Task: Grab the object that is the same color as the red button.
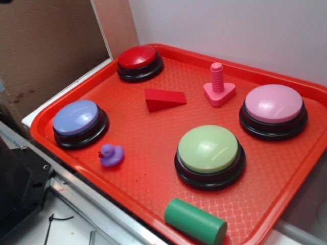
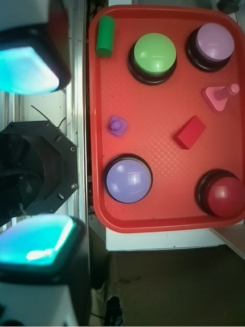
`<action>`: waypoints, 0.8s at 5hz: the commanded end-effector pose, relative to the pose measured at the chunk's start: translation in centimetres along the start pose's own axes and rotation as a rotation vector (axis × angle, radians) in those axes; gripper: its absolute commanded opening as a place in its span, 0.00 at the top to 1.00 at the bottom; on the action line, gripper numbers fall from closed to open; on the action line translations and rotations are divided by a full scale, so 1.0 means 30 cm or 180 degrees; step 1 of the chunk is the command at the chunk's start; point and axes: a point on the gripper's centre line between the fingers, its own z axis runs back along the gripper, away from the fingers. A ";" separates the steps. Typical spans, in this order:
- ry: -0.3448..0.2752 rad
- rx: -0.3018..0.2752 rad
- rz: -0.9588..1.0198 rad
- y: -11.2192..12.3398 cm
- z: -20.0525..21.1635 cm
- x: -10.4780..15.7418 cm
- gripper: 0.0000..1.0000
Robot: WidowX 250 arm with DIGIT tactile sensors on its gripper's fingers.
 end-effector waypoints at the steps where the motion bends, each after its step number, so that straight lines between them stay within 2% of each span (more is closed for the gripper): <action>1: 0.0000 0.0000 0.0000 0.000 0.000 0.000 0.00; 2: -0.0012 0.0099 0.0182 0.041 0.007 0.087 0.00; 4: 0.0204 0.0257 0.0492 0.191 -0.013 0.377 0.00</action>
